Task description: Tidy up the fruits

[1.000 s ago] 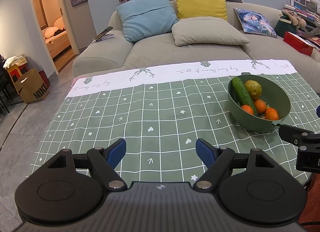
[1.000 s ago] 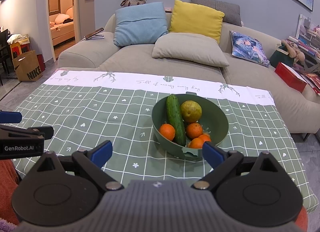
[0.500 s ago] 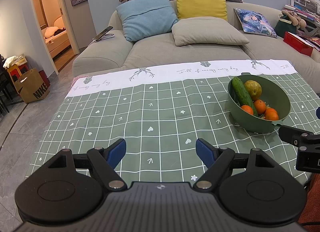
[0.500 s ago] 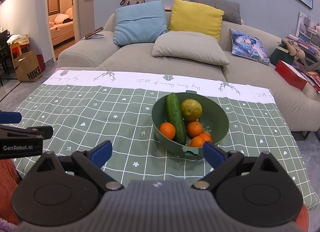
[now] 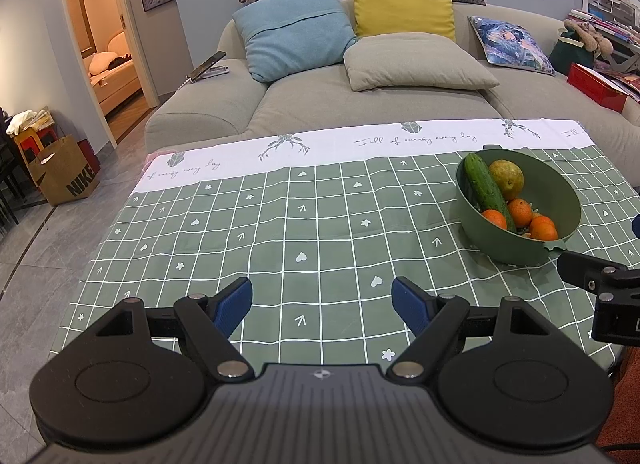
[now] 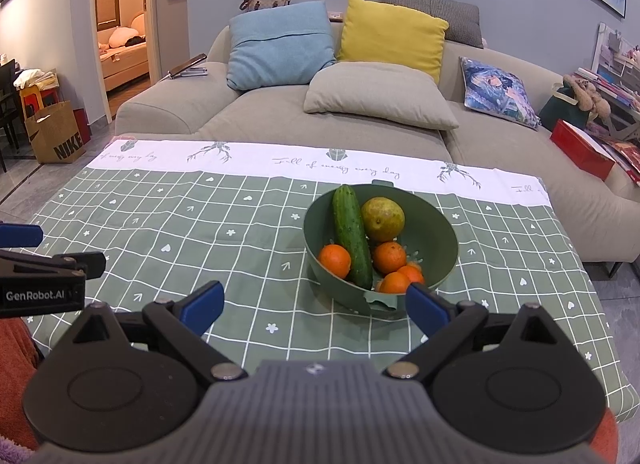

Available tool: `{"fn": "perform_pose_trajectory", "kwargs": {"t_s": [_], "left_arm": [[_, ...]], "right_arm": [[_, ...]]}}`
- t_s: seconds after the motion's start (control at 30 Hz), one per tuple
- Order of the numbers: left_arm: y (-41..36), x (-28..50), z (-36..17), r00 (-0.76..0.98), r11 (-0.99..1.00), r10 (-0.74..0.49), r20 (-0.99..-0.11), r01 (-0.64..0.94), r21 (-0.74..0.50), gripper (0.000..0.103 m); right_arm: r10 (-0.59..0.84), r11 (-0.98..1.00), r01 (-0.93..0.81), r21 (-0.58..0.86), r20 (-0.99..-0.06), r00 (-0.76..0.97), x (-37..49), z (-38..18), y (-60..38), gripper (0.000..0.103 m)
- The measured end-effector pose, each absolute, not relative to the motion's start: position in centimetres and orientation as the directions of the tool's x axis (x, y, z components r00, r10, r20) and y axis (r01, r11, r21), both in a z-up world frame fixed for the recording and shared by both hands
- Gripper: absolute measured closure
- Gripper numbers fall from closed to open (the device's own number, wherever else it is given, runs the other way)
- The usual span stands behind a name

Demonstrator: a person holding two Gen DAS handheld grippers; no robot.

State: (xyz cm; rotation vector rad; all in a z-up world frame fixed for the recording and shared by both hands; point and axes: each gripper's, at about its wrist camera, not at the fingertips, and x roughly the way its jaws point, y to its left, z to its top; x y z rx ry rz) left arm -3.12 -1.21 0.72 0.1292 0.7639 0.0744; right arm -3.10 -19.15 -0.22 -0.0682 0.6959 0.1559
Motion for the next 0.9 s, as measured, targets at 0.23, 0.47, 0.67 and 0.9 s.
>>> {"fn": "perform_pose_trajectory", "kwargs": {"t_s": [0.23,0.47,0.67,0.9], "left_arm": [[-1.21,-3.15,0.7,0.72,0.99,0.114,-0.684,-0.021,0.143,0.01],[-1.2,-3.15,0.71,0.72,0.99,0.114,-0.685,-0.021,0.143,0.01],[-1.23,-3.24,0.58,0.719,0.99,0.112,-0.686,-0.019,0.141,0.01],[-1.12,-3.33,0.72,0.722,0.99,0.114,-0.683,-0.028,0.135,0.01]], "right_arm": [[0.12,0.986,-0.165,-0.011,-0.643,0.756,-3.11,-0.21,-19.13,0.009],[0.12,0.986,-0.165,-0.01,-0.644,0.756,-3.1,-0.2,-19.13,0.009],[0.12,0.986,-0.165,-0.01,-0.644,0.756,-3.1,-0.19,-19.13,0.009],[0.12,0.986,-0.164,-0.009,-0.645,0.755,-3.07,-0.19,-19.12,0.009]]}}
